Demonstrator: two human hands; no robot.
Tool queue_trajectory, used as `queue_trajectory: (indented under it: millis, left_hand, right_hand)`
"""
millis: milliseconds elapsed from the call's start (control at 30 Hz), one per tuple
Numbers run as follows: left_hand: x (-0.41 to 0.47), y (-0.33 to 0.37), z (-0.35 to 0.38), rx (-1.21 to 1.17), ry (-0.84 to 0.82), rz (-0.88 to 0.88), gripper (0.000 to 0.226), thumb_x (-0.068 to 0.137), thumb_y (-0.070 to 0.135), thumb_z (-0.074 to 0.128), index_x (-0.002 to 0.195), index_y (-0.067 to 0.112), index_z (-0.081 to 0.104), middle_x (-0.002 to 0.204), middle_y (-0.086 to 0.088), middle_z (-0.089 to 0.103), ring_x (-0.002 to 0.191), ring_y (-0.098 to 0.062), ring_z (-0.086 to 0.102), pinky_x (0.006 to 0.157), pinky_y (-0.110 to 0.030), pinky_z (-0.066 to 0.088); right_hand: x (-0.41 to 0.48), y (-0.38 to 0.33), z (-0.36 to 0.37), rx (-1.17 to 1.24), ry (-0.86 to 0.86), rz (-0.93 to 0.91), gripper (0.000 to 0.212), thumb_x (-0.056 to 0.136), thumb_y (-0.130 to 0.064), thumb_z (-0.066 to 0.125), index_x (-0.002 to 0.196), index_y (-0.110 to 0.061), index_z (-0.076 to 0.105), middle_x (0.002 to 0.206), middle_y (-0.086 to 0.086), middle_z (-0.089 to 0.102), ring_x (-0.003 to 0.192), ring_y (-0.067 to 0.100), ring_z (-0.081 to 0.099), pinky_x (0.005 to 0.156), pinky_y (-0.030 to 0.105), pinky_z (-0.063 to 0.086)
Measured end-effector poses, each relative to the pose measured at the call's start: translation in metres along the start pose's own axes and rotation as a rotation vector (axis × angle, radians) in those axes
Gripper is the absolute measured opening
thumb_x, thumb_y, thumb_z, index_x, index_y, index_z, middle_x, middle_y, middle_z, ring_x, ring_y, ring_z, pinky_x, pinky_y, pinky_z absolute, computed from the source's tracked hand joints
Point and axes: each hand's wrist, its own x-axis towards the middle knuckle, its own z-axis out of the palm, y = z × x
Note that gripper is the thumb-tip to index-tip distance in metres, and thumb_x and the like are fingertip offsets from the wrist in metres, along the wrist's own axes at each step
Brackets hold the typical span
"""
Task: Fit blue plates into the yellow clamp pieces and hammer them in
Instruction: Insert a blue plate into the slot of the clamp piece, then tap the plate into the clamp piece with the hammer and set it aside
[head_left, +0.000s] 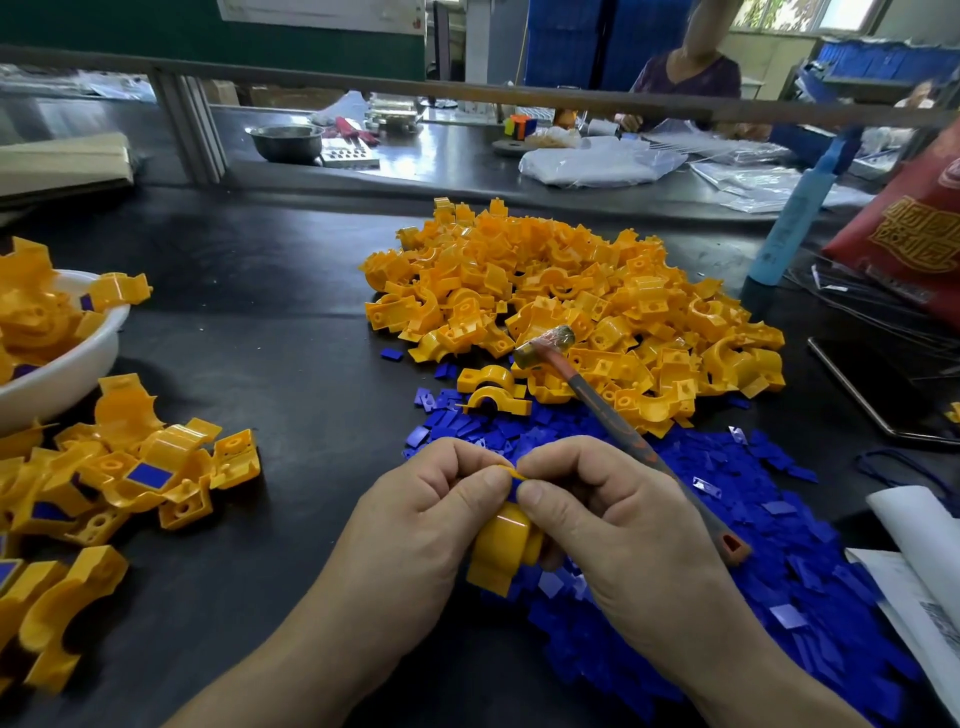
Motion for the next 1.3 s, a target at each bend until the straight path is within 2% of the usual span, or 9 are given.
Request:
queue_trajectory:
  millis: [133,200,333,467,633,767,900,1100,1300]
  left_hand:
    - [0.007,0.006,-0.015,0.186,0.186,-0.017,0.015,0.087,0.047,0.062,0.088,0.035,0.070,0.080,0.015,0.072,0.067,-0.003,0.069,0.051,-0.015,0.051]
    - [0.013,0.004,-0.029,0.356,0.335,-0.040,0.013,0.094,0.037,0.060,0.085,0.032,0.067,0.077,0.020,0.069,0.064,-0.002,0.065,0.042,-0.014,0.046]
    - [0.020,-0.002,-0.048,0.643,0.411,-0.073,0.016,0.096,0.038,0.056,0.083,0.036,0.065,0.078,0.013,0.067,0.072,-0.006,0.060,0.061,-0.031,0.050]
    - [0.024,-0.004,-0.055,0.905,0.358,-0.123,0.020,0.096,0.048,0.051,0.102,0.037,0.067,0.097,0.012,0.064,0.082,-0.004,0.056,0.074,-0.035,0.052]
    - [0.022,-0.003,-0.064,1.098,0.340,-0.249,0.076,0.072,0.073,0.064,0.131,0.025,0.054,0.119,0.005,0.061,0.105,-0.015,0.058,0.086,-0.038,0.055]
    - [0.019,-0.002,-0.059,1.288,0.285,-0.265,0.058,0.073,0.067,0.068,0.115,0.030,0.054,0.109,0.009,0.057,0.098,-0.013,0.053,0.075,-0.030,0.049]
    - [0.022,-0.006,-0.061,1.297,0.303,-0.214,0.044,0.081,0.063,0.064,0.109,0.032,0.055,0.101,0.010,0.057,0.095,-0.013,0.054,0.076,-0.029,0.050]
    - [0.028,-0.012,-0.061,1.243,0.424,-0.148,0.046,0.081,0.060,0.067,0.112,0.027,0.060,0.103,0.006,0.061,0.096,-0.015,0.055,0.072,-0.028,0.043]
    - [0.029,-0.015,-0.062,1.209,0.433,-0.134,0.046,0.082,0.058,0.068,0.113,0.025,0.060,0.104,0.006,0.061,0.094,-0.014,0.054,0.073,-0.028,0.042]
  right_hand:
    - [0.004,0.008,-0.018,-0.539,0.177,-0.107,0.021,0.084,-0.045,0.053,0.105,-0.044,0.058,0.095,-0.021,0.057,0.089,0.001,0.056,0.070,0.014,0.049]
    - [0.008,0.016,-0.038,-0.863,0.332,-0.112,0.032,0.085,-0.042,0.055,0.114,-0.029,0.060,0.103,-0.013,0.056,0.096,0.006,0.052,0.077,0.022,0.045]
    - [0.012,0.032,-0.065,-1.266,0.266,0.294,0.049,0.087,-0.053,0.050,0.129,-0.028,0.048,0.119,-0.001,0.055,0.107,0.020,0.049,0.083,0.036,0.044]
    - [0.014,0.043,-0.061,-1.220,0.162,0.315,0.038,0.090,-0.050,0.047,0.123,-0.032,0.048,0.098,-0.009,0.056,0.091,0.014,0.050,0.072,0.031,0.044]
    - [0.014,0.040,-0.058,-1.250,0.237,0.228,0.014,0.092,-0.032,0.043,0.097,-0.027,0.055,0.078,-0.010,0.050,0.071,0.010,0.047,0.052,0.026,0.029]
    - [0.012,0.027,-0.054,-0.780,0.221,0.216,0.012,0.094,-0.029,0.042,0.088,-0.032,0.052,0.065,-0.004,0.053,0.053,0.011,0.050,0.043,0.028,0.035]
    - [0.007,0.002,-0.033,-0.385,0.090,0.191,0.011,0.089,-0.049,0.038,0.093,-0.049,0.049,0.067,0.003,0.058,0.047,0.016,0.050,0.042,0.039,0.046]
    - [0.001,-0.012,-0.025,-0.587,-0.194,0.137,0.009,0.091,-0.049,0.043,0.094,-0.045,0.051,0.075,-0.018,0.060,0.059,0.007,0.055,0.051,0.025,0.045]
    - [0.000,-0.023,-0.012,-0.736,-0.246,0.159,0.017,0.093,-0.050,0.041,0.092,-0.036,0.050,0.075,-0.005,0.060,0.063,0.009,0.057,0.059,0.028,0.048]
